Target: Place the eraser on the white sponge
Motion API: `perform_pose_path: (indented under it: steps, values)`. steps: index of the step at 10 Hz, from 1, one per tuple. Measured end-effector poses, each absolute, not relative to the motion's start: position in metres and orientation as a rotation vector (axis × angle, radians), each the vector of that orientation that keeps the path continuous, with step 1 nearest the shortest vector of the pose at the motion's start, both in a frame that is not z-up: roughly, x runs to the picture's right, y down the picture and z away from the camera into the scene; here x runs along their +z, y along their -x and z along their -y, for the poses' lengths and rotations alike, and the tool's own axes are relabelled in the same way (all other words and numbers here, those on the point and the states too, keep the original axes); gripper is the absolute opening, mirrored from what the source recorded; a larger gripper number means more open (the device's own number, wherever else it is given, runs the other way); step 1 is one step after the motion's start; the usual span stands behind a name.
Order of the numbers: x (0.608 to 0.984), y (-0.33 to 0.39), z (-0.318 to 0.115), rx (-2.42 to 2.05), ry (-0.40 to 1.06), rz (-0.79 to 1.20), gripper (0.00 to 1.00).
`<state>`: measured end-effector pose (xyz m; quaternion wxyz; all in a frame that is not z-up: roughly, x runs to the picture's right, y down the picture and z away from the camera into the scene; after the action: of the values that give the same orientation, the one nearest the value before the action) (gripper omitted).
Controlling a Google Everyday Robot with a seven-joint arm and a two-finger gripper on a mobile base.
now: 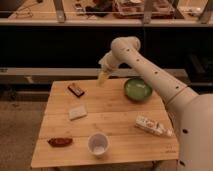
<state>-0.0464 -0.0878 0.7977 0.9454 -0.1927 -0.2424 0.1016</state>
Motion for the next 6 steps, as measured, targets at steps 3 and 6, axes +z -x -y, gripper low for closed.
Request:
perform_pose_path:
  steps: [3, 6]
  values:
    - [0.812, 0.101, 0.067, 0.213, 0.400, 0.554, 0.80]
    - [0.854, 0.123, 0.070, 0.320, 0.380, 0.523, 0.80]
